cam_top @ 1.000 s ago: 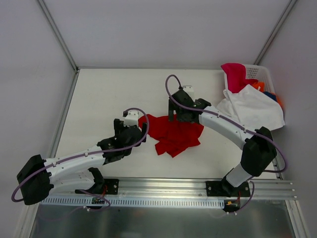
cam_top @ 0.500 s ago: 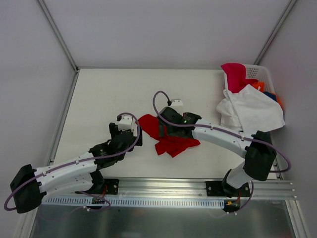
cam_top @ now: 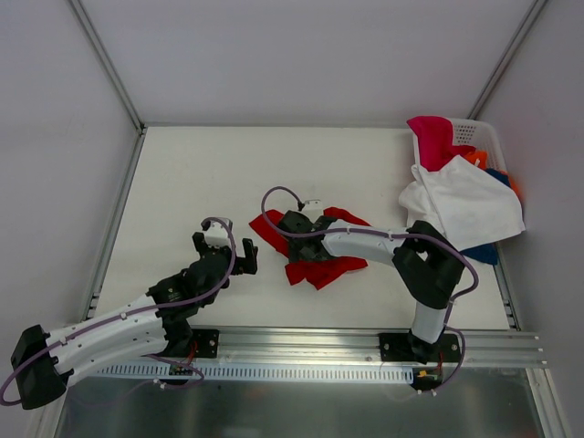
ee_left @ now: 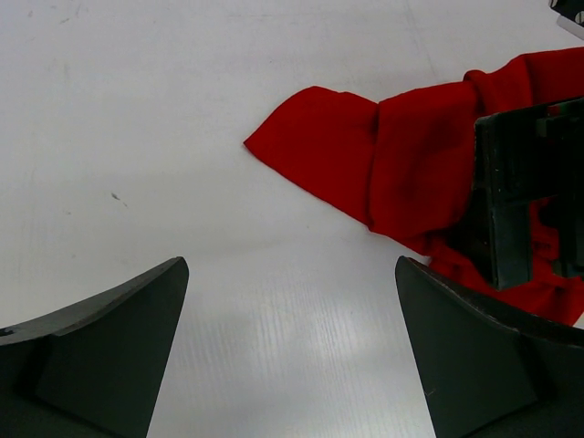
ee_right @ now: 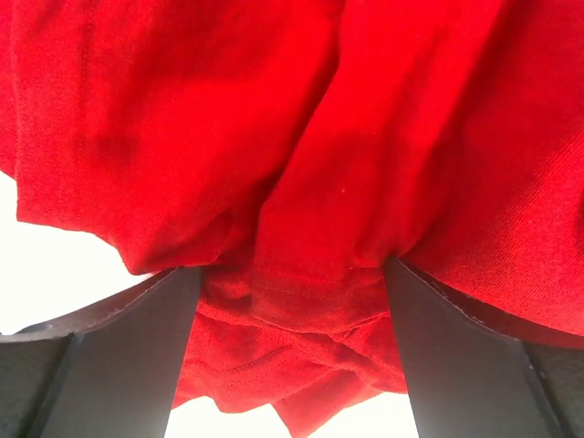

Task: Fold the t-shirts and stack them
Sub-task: Flatten the tshirt out

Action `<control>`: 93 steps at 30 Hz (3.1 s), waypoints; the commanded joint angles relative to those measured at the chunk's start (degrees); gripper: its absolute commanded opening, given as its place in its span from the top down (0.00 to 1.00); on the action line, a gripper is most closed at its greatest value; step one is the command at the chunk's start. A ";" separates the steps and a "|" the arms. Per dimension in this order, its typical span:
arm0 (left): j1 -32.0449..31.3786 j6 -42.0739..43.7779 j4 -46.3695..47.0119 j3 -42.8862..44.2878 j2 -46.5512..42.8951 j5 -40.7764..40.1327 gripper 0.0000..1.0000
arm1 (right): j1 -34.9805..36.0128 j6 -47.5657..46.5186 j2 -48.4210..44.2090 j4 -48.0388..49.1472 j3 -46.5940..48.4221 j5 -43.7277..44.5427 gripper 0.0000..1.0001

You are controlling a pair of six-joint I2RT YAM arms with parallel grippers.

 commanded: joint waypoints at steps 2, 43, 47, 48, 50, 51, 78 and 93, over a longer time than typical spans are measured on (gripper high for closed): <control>0.36 0.34 1.25 -0.02 -1.29 0.91 0.01 | 0.36 1.91 -0.23 1.57 1.69 0.77 0.15; 0.36 0.60 0.54 0.68 0.29 1.17 0.01 | 1.85 1.73 -0.40 -2.83 3.36 6.22 0.28; 0.36 0.60 0.55 0.59 0.12 1.26 0.01 | 1.94 1.56 0.12 -2.83 3.62 6.22 0.42; 0.36 0.60 0.55 0.59 0.12 1.26 0.01 | 1.85 1.56 0.21 -2.83 3.71 6.13 0.48; 0.36 0.60 0.46 0.68 0.38 1.34 0.01 | 1.94 1.56 0.39 -2.83 3.80 6.04 0.63; 0.36 0.60 0.46 0.77 0.29 1.34 0.01 | 1.85 1.56 0.56 -2.83 3.80 6.04 0.64; 0.36 0.51 0.46 0.86 0.91 1.96 0.01 | 1.94 -3.36 -6.02 -14.07 14.60 9.12 0.99; 0.36 0.69 0.55 1.56 3.28 2.49 0.01 | 2.20 -5.92 -13.06 -19.53 14.96 11.14 0.93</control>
